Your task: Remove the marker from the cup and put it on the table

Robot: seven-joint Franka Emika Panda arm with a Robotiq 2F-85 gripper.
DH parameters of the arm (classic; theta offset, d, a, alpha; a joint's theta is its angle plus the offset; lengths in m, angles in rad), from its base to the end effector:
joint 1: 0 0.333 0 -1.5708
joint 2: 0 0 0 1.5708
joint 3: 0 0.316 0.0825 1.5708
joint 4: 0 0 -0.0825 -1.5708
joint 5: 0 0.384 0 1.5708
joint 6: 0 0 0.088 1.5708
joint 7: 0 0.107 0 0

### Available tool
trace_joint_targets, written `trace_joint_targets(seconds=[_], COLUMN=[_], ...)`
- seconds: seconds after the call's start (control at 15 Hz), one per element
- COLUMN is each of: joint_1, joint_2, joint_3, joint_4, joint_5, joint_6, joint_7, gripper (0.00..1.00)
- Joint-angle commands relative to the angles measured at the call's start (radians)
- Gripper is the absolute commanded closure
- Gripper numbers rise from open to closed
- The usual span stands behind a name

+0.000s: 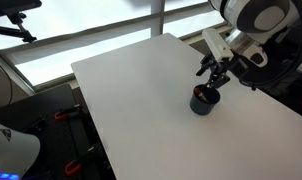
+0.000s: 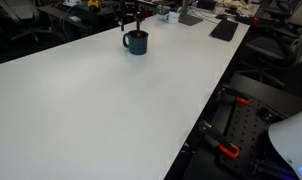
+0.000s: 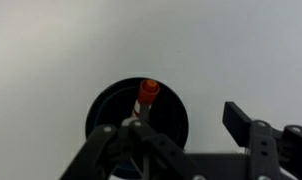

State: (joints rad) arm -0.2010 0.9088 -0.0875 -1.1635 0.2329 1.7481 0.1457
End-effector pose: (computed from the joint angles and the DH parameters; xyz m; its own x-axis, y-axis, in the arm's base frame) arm 0.7069 -0.1706 0.2228 0.8387 -0.4304 -0.3336 -0.4821 -0.8717 -0.0875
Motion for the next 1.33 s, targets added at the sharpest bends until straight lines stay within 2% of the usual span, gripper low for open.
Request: trace_joint_targets(seconds=[0.0, 0.13, 0.27, 0.47, 0.8, 1.2, 1.27], joint_1=[-0.017, -0.023, -0.025, -0.024, -0.030, -0.075, -0.081], joint_2=[-0.046, -0.043, -0.032, -0.013, 0.011, 0.022, 0.024], joint_3=[0.009, 0.009, 0.010, 0.009, 0.008, 0.008, 0.008], joint_4=[-0.032, -0.029, -0.024, -0.013, -0.007, -0.005, -0.004], joint_5=[0.008, 0.009, 0.009, 0.010, 0.017, 0.061, 0.064], joint_6=[-0.002, -0.004, -0.004, 0.007, 0.007, 0.010, 0.009], joint_7=[0.003, 0.004, 0.006, 0.013, 0.022, 0.030, 0.029], gripper=[0.21, 0.29, 0.31, 0.28, 0.32, 0.35, 0.38])
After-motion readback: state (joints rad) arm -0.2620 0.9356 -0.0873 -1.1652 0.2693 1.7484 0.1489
